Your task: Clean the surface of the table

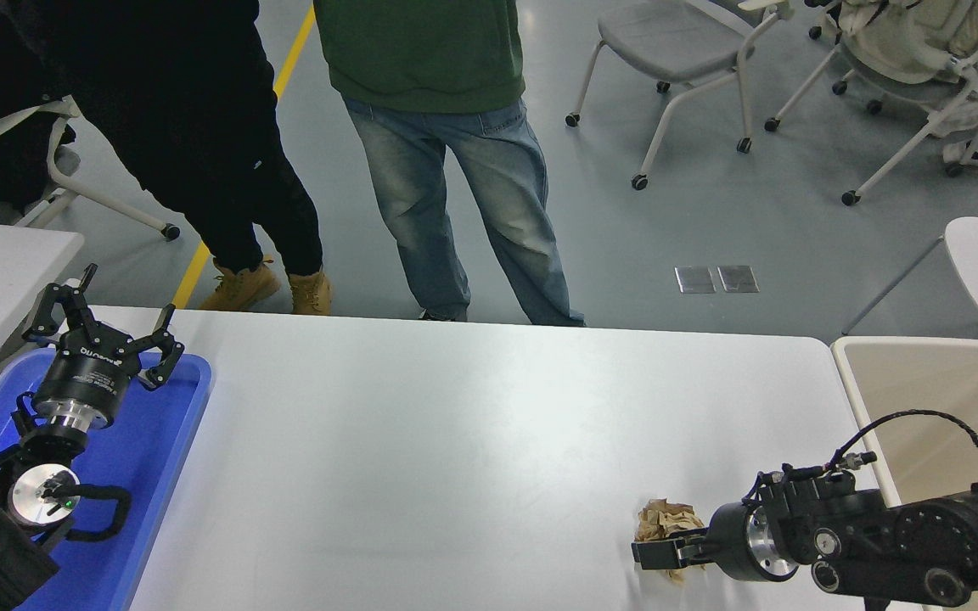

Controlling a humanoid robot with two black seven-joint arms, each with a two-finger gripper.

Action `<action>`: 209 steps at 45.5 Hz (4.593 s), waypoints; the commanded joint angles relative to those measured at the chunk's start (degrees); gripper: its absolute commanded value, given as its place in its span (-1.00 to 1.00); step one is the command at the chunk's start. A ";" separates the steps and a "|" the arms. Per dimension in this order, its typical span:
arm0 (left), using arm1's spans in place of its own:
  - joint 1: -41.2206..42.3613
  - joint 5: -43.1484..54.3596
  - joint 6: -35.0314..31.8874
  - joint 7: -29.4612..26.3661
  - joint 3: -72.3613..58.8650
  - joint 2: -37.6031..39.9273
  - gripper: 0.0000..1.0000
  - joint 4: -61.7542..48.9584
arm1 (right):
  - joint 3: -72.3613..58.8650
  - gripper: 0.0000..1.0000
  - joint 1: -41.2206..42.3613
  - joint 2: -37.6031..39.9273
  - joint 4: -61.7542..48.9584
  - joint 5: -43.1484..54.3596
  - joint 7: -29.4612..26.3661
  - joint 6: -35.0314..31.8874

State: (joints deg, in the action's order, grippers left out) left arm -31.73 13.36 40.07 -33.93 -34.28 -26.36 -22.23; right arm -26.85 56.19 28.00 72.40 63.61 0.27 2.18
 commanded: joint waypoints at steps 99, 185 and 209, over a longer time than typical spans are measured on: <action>0.00 0.00 0.00 0.00 0.00 0.00 1.00 0.00 | 29.22 -1.00 24.49 46.97 4.43 -6.29 -7.39 -40.86; 0.00 0.00 0.00 0.00 0.00 0.00 1.00 0.00 | 20.69 -0.43 -15.23 -9.72 -70.37 -23.35 -0.35 4.23; 0.00 0.00 -0.08 0.00 0.09 0.00 1.00 0.08 | 21.57 1.00 -13.57 -6.30 -70.02 -28.53 -0.44 4.85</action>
State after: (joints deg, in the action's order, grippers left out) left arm -31.73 13.36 40.01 -33.93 -34.23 -26.38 -22.22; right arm -5.68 41.66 19.39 2.20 37.02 -0.15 6.93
